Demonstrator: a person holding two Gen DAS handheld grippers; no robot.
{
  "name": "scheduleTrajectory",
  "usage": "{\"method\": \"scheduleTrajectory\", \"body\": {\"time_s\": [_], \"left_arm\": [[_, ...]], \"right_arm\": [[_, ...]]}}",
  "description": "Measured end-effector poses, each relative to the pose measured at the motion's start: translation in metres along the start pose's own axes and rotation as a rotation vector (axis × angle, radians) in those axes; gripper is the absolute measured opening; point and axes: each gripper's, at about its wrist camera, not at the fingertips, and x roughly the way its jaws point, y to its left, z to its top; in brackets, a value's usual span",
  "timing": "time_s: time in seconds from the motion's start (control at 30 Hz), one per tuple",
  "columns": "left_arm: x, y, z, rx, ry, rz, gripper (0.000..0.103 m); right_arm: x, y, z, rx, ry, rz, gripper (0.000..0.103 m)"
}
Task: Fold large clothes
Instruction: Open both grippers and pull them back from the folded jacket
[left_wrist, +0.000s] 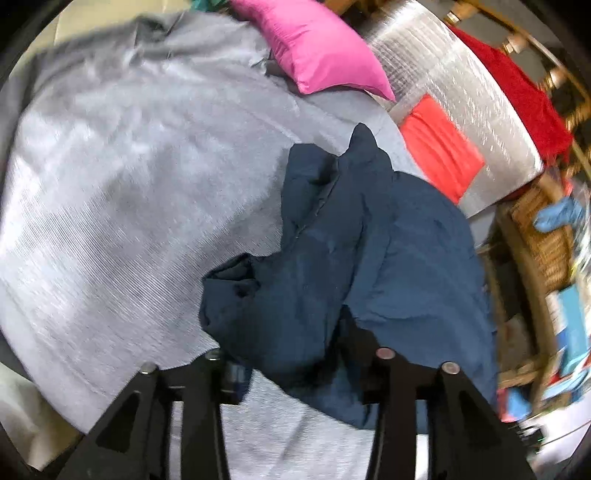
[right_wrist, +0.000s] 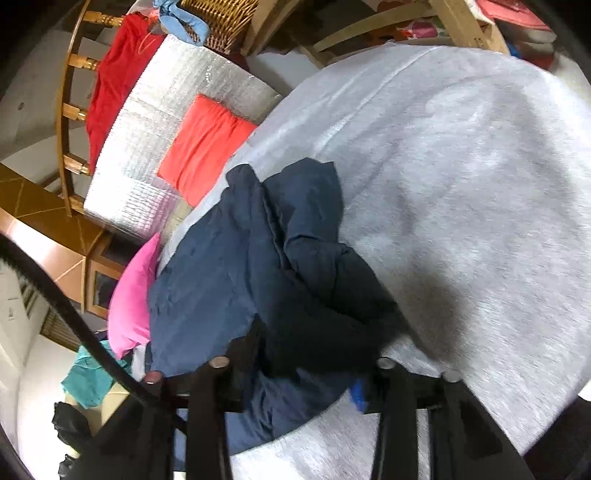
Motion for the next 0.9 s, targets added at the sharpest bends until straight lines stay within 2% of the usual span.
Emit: {"method": "scheduleTrajectory", "body": {"time_s": [0.1, 0.23, 0.3, 0.37, 0.43, 0.5, 0.63, 0.77, 0.87, 0.9], "left_arm": [[-0.015, -0.016, -0.007, 0.145, -0.042, 0.102, 0.053], [-0.052, -0.035, -0.024, 0.308, -0.148, 0.247, 0.059], [-0.072, -0.044, -0.03, 0.364, -0.211, 0.294, 0.068], [-0.095, -0.055, -0.036, 0.417, -0.273, 0.323, 0.071], [-0.119, -0.067, -0.042, 0.468, -0.331, 0.339, 0.073], [-0.139, -0.077, -0.048, 0.504, -0.374, 0.35, 0.081], [-0.18, -0.099, -0.061, 0.565, -0.448, 0.349, 0.083], [-0.213, -0.118, -0.075, 0.615, -0.487, 0.352, 0.084], [-0.237, -0.128, -0.087, 0.633, -0.52, 0.327, 0.096], [-0.242, -0.131, -0.09, 0.636, -0.529, 0.323, 0.096]], "right_arm": [[-0.016, -0.002, -0.001, -0.01, -0.016, -0.027, 0.058], [-0.048, 0.001, 0.001, -0.099, -0.059, -0.076, 0.06], [-0.064, 0.006, 0.001, -0.157, -0.084, -0.092, 0.062], [-0.081, 0.017, -0.001, -0.239, -0.112, -0.108, 0.065], [-0.1, 0.03, -0.006, -0.333, -0.138, -0.122, 0.07], [-0.116, 0.042, -0.014, -0.408, -0.158, -0.129, 0.073], [-0.151, 0.068, -0.036, -0.562, -0.19, -0.134, 0.08], [-0.179, 0.09, -0.058, -0.658, -0.203, -0.111, 0.083], [-0.2, 0.104, -0.071, -0.696, -0.229, -0.085, 0.085], [-0.205, 0.108, -0.073, -0.704, -0.237, -0.081, 0.085]]}}
